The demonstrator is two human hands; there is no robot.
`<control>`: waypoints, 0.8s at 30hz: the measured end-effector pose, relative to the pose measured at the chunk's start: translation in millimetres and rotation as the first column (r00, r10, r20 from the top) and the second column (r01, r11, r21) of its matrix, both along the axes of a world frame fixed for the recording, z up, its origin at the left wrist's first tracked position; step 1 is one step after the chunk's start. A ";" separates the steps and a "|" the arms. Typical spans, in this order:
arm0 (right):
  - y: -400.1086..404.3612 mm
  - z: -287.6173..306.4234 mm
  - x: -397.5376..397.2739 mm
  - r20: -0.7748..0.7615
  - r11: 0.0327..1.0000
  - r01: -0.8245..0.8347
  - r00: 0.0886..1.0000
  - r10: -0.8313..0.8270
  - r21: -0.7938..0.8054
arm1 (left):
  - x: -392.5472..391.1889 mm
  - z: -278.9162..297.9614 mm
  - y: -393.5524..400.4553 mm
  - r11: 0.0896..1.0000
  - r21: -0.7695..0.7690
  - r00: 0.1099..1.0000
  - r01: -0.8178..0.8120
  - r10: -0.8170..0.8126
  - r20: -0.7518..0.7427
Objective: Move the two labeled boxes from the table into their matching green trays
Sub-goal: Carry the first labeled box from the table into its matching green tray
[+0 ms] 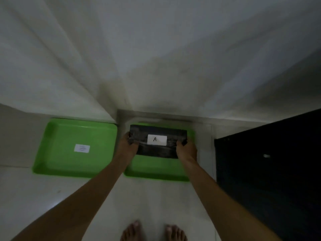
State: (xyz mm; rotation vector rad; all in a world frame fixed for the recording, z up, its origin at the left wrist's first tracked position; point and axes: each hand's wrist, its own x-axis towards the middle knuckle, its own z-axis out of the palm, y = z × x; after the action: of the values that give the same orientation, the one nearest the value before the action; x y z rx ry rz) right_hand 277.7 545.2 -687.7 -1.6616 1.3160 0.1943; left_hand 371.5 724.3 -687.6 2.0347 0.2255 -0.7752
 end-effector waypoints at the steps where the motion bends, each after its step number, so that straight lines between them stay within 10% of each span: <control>1: -3.8 -19.0 6.6 0.006 1.000 -0.006 1.000 0.006 -0.002 | 7.0 -20.3 -3.8 1.000 0.005 1.000 0.009 -0.009 0.019; 15: -20.7 -110.2 34.6 -0.024 0.993 -0.119 0.993 0.118 -0.023 | 41.1 -108.8 -17.4 0.994 -0.020 0.989 0.109 -0.110 -0.096; 24: -4.0 6.6 17.4 -0.048 0.974 -0.224 0.974 0.222 -0.037 | 31.7 7.6 -0.5 0.952 0.188 0.968 0.241 -0.249 0.016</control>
State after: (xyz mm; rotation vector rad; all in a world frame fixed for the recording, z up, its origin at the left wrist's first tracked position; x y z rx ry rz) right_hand 295.1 541.2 -681.2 -1.8500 1.1697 0.3398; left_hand 403.3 723.9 -680.0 2.2807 0.0210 -0.8929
